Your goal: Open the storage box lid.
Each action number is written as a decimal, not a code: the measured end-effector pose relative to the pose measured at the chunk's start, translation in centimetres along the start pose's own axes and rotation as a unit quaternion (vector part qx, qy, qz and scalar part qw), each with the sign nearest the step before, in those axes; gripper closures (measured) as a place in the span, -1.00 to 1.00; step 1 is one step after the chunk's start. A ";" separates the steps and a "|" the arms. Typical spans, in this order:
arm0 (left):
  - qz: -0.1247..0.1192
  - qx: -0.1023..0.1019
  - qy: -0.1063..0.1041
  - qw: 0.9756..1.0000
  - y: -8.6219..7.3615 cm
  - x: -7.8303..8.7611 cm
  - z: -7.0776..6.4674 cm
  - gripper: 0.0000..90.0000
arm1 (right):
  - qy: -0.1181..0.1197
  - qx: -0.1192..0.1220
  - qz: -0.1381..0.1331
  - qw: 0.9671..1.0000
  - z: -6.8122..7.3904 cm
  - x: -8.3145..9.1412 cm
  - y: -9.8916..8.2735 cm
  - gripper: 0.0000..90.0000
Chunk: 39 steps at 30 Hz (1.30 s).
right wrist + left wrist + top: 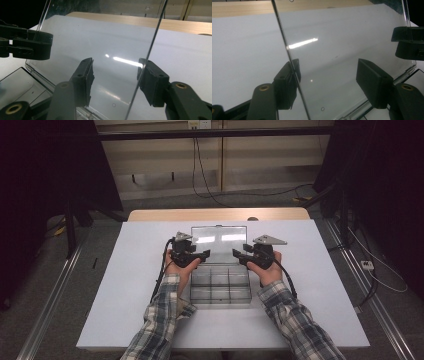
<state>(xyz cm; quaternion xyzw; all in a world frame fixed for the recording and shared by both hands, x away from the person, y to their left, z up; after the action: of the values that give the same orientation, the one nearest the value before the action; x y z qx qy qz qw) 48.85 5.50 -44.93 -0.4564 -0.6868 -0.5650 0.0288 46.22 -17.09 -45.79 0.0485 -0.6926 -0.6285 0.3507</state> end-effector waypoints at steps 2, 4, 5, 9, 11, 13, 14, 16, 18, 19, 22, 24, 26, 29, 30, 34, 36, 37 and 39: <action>0.001 0.002 -0.001 1.000 0.0 -0.1 0.0 -0.23 | 0.001 0.000 0.002 1.000 0.0 -0.1 -0.1 0.02; 0.003 0.004 0.000 1.000 0.0 -0.2 0.1 -0.24 | 0.002 -0.003 0.004 1.000 0.0 -0.1 -0.1 0.01; 0.004 0.004 -0.001 1.000 0.0 -0.3 0.1 -0.25 | 0.003 -0.004 0.005 1.000 0.0 -0.2 -0.2 0.01; 0.007 0.009 -0.001 1.000 -0.1 -0.5 0.1 -0.29 | 0.003 -0.010 0.007 1.000 -0.1 -0.3 -0.3 -0.02; 0.010 0.011 0.001 1.000 -0.2 -0.6 0.1 -0.31 | 0.003 -0.009 0.010 1.000 -0.1 -0.4 -0.4 -0.04; 0.011 0.014 0.001 1.000 -0.2 -0.7 0.2 -0.33 | 0.004 -0.011 0.013 1.000 -0.1 -0.4 -0.4 -0.05; 0.012 0.014 0.002 1.000 -0.2 -0.7 0.2 -0.34 | 0.004 -0.011 0.015 1.000 -0.1 -0.4 -0.5 -0.06; 0.014 0.015 0.003 1.000 -0.3 -0.8 0.2 -0.35 | 0.005 -0.013 0.019 1.000 -0.1 -0.5 -0.6 -0.09; 0.016 0.017 0.005 1.000 -0.3 -0.9 0.3 -0.37 | 0.005 -0.016 0.021 1.000 -0.1 -0.6 -0.7 -0.11; 0.020 0.015 0.004 1.000 -0.3 -0.9 0.3 -0.37 | 0.006 -0.016 0.022 1.000 -0.1 -0.6 -0.7 -0.11; 0.021 0.014 0.006 1.000 -0.4 -0.9 0.4 -0.38 | 0.006 -0.018 0.024 1.000 -0.2 -0.6 -0.8 -0.12; 0.021 0.017 0.005 1.000 -0.4 -1.0 0.4 -0.39 | 0.007 -0.019 0.025 0.999 -0.2 -0.7 -0.8 -0.14; 0.022 0.020 0.004 1.000 -0.4 -1.1 0.4 -0.40 | 0.008 -0.020 0.027 0.999 -0.1 -0.7 -0.9 -0.16; 0.024 0.022 0.003 0.999 -0.5 -1.1 0.5 -0.41 | 0.008 -0.021 0.030 0.999 -0.1 -0.8 -0.9 -0.18; 0.025 0.023 0.002 0.999 -0.5 -1.1 0.5 -0.41 | 0.008 -0.022 0.030 0.999 -0.1 -0.8 -1.0 -0.19; 0.026 0.027 0.003 0.999 -0.5 -1.2 0.7 -0.42 | 0.012 -0.025 0.033 0.999 -0.1 -0.9 -1.1 -0.25; 0.027 0.030 0.002 0.999 -0.5 -1.3 0.7 -0.43 | 0.013 -0.029 0.035 0.999 -0.1 -1.0 -1.2 -0.28; 0.028 0.031 0.002 0.999 -0.5 -1.3 0.7 -0.43 | 0.014 -0.030 0.036 0.999 -0.1 -1.1 -1.2 -0.29; 0.031 0.033 0.002 0.999 -0.6 -1.4 0.7 -0.45 | 0.014 -0.033 0.037 0.999 -0.1 -1.1 -1.2 -0.31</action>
<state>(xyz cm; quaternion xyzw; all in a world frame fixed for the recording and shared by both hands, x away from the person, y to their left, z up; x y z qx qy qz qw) 49.63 5.27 -46.44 -0.4748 -0.6907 -0.5418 0.0629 46.63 -16.81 -47.39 0.0203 -0.6678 -0.6370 0.3846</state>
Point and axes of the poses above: each handheld gripper's, and its own axes: x roughly backward along the jaws, y roughly out of its top, z roughly to its left, the point moved 4 cm from there along -x, roughly forward along the jaws, and after that the axes turned 10 degrees about x, right-handed, at the moved point
